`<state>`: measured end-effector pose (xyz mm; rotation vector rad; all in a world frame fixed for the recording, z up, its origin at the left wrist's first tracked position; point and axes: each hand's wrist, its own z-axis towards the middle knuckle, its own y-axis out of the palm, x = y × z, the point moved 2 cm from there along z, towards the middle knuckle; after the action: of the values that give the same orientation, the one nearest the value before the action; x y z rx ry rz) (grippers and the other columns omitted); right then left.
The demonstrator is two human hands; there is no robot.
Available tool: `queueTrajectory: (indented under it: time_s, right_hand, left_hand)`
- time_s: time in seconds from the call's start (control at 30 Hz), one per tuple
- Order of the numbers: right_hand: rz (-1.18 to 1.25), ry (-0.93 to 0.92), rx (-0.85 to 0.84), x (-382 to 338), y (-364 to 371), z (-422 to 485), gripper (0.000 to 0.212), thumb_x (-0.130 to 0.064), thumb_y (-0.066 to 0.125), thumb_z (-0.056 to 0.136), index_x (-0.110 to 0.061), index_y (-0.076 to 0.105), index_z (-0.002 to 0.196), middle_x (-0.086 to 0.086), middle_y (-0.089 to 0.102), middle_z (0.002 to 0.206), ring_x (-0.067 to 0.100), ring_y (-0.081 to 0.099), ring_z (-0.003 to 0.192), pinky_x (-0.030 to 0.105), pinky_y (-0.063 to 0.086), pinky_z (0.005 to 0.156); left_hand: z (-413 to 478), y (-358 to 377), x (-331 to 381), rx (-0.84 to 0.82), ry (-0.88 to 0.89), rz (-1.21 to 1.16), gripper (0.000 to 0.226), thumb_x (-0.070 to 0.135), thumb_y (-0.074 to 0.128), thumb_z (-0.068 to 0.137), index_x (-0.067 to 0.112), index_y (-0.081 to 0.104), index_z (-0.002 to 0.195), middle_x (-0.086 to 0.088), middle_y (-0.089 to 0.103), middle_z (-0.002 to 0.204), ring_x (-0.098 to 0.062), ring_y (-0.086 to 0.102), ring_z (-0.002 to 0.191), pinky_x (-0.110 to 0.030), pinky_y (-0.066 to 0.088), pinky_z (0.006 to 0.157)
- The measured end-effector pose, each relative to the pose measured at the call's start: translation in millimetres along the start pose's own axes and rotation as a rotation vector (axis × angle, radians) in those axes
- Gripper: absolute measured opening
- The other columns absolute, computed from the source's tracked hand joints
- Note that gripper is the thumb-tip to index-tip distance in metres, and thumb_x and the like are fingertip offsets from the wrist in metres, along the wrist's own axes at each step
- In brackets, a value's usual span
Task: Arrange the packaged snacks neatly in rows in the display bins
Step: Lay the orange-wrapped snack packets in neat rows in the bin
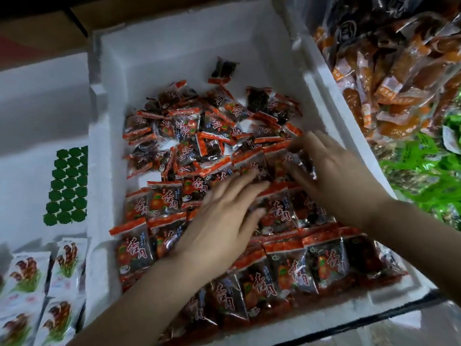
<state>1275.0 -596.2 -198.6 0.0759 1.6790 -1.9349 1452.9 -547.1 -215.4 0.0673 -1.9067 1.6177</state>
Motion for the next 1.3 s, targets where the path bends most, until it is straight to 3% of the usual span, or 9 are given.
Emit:
queueTrajectory:
  time_s: [0.2,0.33,0.5,0.7,0.83,1.0,1.13,1.23,1.3]
  right_hand:
    - [0.239,-0.037,-0.099,-25.1,49.6,82.7,0.042,-0.014,0.062,0.088,-0.011,0.048,0.127,0.008,0.056,0.126,0.022,0.052,0.117,0.029,0.04,0.098]
    - [0.249,0.004,-0.193,-32.6,80.0,121.6,0.054,-0.019,0.068,0.083,-0.02,0.046,0.132,0.005,0.056,0.129,0.022,0.051,0.119,0.037,0.043,0.1]
    - [0.005,0.052,-0.263,-23.1,90.0,137.8,0.065,-0.025,0.068,0.083,-0.024,0.037,0.14,-0.001,0.045,0.141,0.024,0.031,0.133,0.04,0.037,0.102]
    - [0.08,0.047,-0.125,-15.1,82.2,138.5,0.029,-0.02,0.051,0.095,-0.02,0.055,0.123,0.007,0.066,0.11,0.027,0.062,0.097,0.036,0.051,0.081]
    - [0.229,0.029,-0.06,-12.1,71.7,130.1,0.025,-0.019,0.053,0.094,-0.012,0.058,0.117,0.01,0.067,0.105,0.029,0.063,0.092,0.042,0.052,0.082]
    - [0.274,-0.041,-0.002,-21.8,51.9,107.3,0.029,-0.018,0.05,0.096,-0.009,0.053,0.124,0.01,0.061,0.118,0.029,0.058,0.103,0.039,0.047,0.089]
    - [0.319,-0.037,0.072,-32.4,33.5,83.9,0.019,-0.019,0.053,0.095,-0.008,0.052,0.11,0.005,0.063,0.094,0.018,0.06,0.081,0.017,0.042,0.069]
    - [0.344,-0.026,0.13,-45.6,19.7,66.1,0.021,-0.025,0.059,0.091,-0.018,0.04,0.095,-0.009,0.05,0.076,0.002,0.047,0.061,0.008,0.04,0.062]
    - [0.335,-0.057,0.127,-53.6,14.1,53.8,0.026,-0.027,0.062,0.089,-0.019,0.039,0.095,-0.006,0.051,0.086,0.009,0.051,0.069,0.016,0.041,0.065]
  left_hand:
    - [29.1,-37.3,-47.0,0.168,-0.141,-0.014,0.045,0.03,0.046,0.096,0.023,0.039,0.139,0.008,0.035,0.142,-0.009,0.03,0.133,-0.028,0.023,0.114]
    - [57.5,-47.5,-89.3,0.195,-0.291,0.018,0.047,0.021,0.052,0.096,0.018,0.039,0.141,0.0,0.037,0.144,-0.017,0.03,0.134,-0.027,0.022,0.11]
    - [75.2,-46.4,-116.7,0.125,-0.349,0.05,0.053,0.017,0.058,0.092,0.013,0.037,0.141,-0.006,0.038,0.137,-0.021,0.03,0.134,-0.031,0.022,0.111]
    - [82.1,-43.5,-128.3,0.079,-0.384,0.122,0.057,0.031,0.066,0.085,0.009,0.042,0.133,-0.007,0.041,0.13,-0.022,0.032,0.128,-0.032,0.027,0.109]
    - [80.4,-42.8,-123.6,0.047,-0.368,0.14,0.043,0.037,0.066,0.084,0.011,0.052,0.114,-0.002,0.043,0.105,-0.019,0.045,0.103,-0.026,0.035,0.081]
    - [71.0,-56.6,-99.1,0.342,-0.267,0.013,0.022,0.033,0.061,0.088,0.019,0.045,0.092,0.013,0.053,0.074,0.001,0.05,0.06,-0.015,0.033,0.05]
    - [68.0,-63.4,-74.6,0.522,-0.391,-0.427,0.013,0.026,0.052,0.096,0.014,0.046,0.093,0.004,0.058,0.085,0.004,0.054,0.076,-0.007,0.04,0.064]
    - [61.5,-50.5,-54.1,0.481,-0.57,-0.894,0.039,0.03,0.045,0.099,0.005,0.04,0.13,-0.012,0.053,0.131,-0.025,0.049,0.123,-0.041,0.042,0.103]
    - [54.3,-42.2,-35.9,0.467,-0.596,-1.124,0.046,0.024,0.042,0.101,0.009,0.031,0.142,-0.017,0.045,0.141,-0.032,0.042,0.131,-0.05,0.038,0.107]
